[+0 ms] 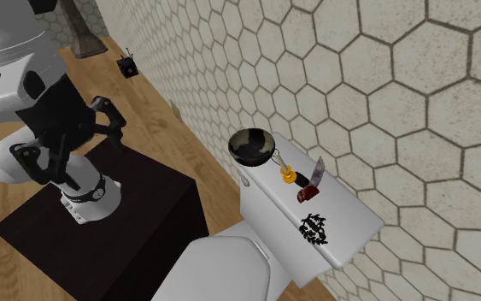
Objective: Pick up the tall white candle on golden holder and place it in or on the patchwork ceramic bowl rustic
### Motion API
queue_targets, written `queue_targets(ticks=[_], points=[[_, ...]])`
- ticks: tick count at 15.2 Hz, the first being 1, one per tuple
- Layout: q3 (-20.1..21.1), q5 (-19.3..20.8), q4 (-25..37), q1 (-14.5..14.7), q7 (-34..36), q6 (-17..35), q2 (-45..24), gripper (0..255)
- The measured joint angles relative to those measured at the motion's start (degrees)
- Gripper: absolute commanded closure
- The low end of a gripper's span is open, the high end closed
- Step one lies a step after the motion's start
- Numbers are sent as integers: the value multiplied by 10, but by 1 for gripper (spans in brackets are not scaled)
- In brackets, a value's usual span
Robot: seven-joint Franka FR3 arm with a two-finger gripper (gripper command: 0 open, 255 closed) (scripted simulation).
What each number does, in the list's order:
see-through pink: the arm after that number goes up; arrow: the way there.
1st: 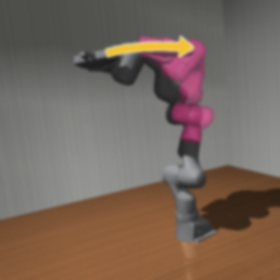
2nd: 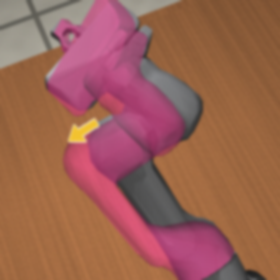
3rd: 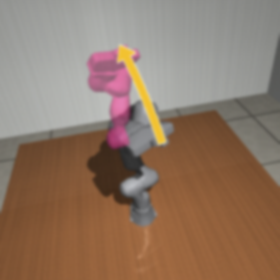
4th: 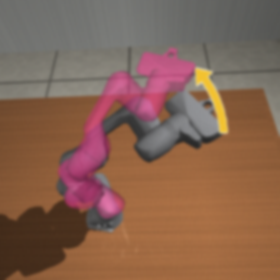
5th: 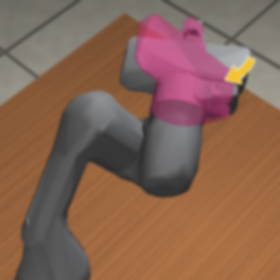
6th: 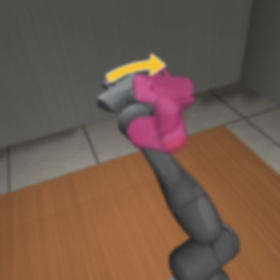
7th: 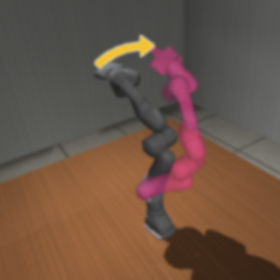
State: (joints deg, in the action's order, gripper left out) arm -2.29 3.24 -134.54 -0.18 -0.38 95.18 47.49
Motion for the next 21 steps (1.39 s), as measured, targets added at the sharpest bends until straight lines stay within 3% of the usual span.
queue_targets(ticks=[9,21], points=[[59,-21,-14,27,45,89,-85,0],[158,-12,42,58,131,217,-286,0]])
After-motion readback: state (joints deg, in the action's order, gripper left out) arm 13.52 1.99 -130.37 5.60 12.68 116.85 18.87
